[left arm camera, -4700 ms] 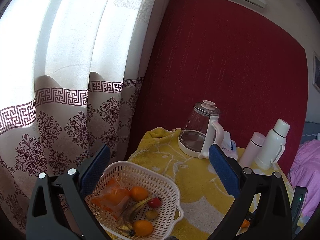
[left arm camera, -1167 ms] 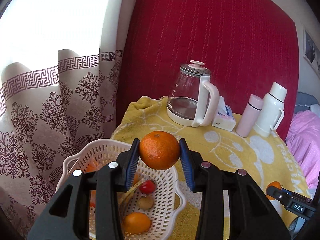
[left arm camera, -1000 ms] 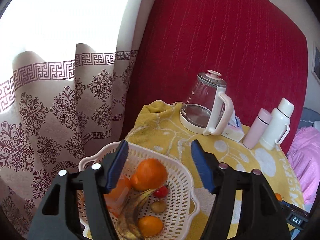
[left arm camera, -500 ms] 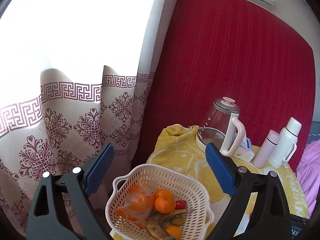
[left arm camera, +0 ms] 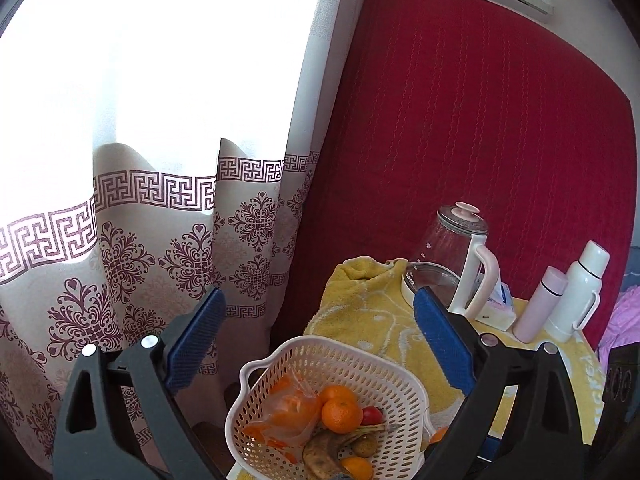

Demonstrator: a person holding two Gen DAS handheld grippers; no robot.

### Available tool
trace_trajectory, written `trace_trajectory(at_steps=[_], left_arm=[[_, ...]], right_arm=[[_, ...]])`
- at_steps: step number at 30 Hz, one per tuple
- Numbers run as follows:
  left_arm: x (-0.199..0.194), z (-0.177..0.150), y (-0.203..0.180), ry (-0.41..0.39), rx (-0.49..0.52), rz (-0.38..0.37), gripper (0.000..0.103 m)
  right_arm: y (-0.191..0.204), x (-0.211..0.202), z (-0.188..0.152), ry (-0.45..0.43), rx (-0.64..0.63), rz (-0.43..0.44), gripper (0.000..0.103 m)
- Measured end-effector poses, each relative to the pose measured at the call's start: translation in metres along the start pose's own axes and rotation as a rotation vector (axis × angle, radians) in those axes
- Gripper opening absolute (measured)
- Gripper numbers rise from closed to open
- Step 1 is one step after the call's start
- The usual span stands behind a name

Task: Organize fruits
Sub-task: 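Carry the large orange into the white basket and open the right tool, then grasp the second brown kiwi with the right tool and lift it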

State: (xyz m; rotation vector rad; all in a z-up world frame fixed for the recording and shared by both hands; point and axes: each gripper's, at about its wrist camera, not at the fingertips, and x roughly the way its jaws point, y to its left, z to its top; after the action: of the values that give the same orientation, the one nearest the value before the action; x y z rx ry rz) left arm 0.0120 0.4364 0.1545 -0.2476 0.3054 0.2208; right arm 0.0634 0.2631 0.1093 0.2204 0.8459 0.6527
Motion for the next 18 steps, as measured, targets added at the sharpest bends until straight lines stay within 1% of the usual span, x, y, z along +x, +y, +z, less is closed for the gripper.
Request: trace_trajectory(at_steps=[4,5,6,9,18], left_arm=[[0.002,0.001,0.004,0.004,-0.01,0.004,0.097],[0.002,0.001,0.004,0.004,-0.013,0.004,0.097],[0.003,0.001,0.005,0.005,-0.015,0.003,0.097],[0.003,0.001,0.006,0.007,-0.019,0.005,0.097],[0.005,-0.003,-0.009,0.013,0.02,-0.015,0.097]], right_arm=[[0.009,0.02,0.0,0.036,0.006,0.048,0.042],[0.01,0.022,0.0,0.04,0.005,0.049,0.046],[0.011,0.022,-0.001,0.038,0.002,0.044,0.052],[0.008,0.016,-0.005,0.019,-0.014,0.013,0.052],[-0.019,-0.001,-0.018,-0.013,0.022,-0.052,0.052]])
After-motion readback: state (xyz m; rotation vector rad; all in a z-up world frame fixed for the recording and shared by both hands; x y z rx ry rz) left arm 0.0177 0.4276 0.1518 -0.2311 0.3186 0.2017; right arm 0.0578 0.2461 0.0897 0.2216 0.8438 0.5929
